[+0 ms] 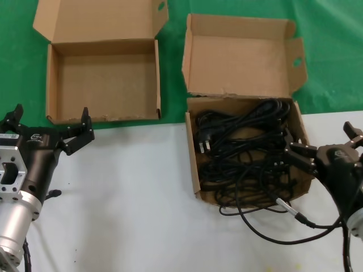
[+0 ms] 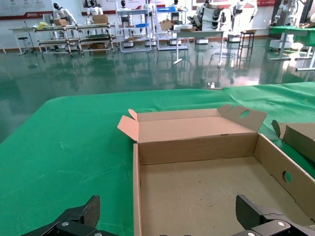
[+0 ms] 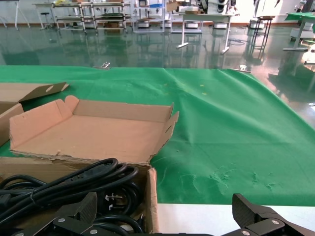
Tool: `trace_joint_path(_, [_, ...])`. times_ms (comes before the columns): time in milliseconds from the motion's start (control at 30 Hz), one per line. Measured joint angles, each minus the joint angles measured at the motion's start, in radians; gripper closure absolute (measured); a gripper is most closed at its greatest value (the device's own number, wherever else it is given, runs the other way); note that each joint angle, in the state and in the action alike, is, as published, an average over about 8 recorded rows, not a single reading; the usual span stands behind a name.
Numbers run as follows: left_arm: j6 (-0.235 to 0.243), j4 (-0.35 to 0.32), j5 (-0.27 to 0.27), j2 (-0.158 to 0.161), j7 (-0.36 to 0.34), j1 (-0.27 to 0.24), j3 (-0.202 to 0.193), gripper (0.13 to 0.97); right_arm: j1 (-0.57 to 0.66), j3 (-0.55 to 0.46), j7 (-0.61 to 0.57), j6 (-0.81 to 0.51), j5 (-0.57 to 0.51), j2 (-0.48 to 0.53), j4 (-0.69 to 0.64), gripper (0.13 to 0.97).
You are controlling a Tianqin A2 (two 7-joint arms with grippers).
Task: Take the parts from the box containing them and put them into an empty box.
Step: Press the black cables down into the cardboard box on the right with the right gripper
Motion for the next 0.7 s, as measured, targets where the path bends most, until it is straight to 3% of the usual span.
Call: trace_joint_path(700, [0.000, 0.000, 0.000, 0.000, 0.000, 0.000, 0.000, 0.140, 0.000, 0.000, 0.000, 0.000, 0.000, 0.000, 0.000, 0.129])
